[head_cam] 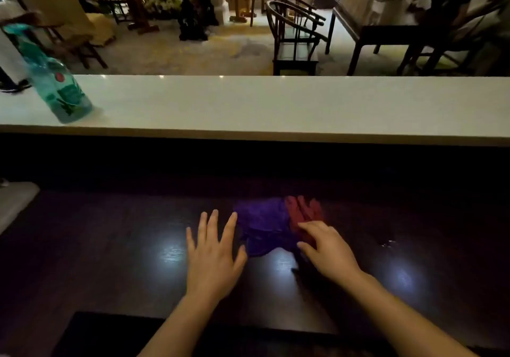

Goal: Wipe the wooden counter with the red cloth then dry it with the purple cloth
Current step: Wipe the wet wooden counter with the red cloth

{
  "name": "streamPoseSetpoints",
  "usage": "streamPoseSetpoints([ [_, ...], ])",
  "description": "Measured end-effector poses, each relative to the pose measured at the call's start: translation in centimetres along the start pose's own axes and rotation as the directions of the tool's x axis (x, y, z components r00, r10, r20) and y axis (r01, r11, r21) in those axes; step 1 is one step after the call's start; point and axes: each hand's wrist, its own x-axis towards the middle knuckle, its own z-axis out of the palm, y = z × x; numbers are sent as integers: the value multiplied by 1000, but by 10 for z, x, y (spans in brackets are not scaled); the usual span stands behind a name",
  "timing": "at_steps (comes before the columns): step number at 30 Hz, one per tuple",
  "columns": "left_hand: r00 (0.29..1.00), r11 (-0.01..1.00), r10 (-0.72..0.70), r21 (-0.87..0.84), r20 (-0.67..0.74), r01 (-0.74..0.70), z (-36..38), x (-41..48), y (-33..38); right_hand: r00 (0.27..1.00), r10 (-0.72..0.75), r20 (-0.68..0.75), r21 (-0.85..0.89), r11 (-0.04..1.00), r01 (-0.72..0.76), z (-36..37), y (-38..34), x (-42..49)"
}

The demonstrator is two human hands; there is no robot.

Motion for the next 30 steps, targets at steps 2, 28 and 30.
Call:
streamPoseSetpoints([
  [2, 996, 1000, -15, -22, 86, 17, 19, 10, 12, 999, 31, -6, 17, 999, -31, 5, 13, 4],
  [28, 996, 999, 14, -49, 92, -9, 121, 32, 64, 899, 312, -307, 71, 950, -305, -38, 136, -111],
  [30, 998, 999, 33, -27, 57, -31, 120, 29, 68, 852, 366, -374, 118, 930, -348, -51, 154, -118],
])
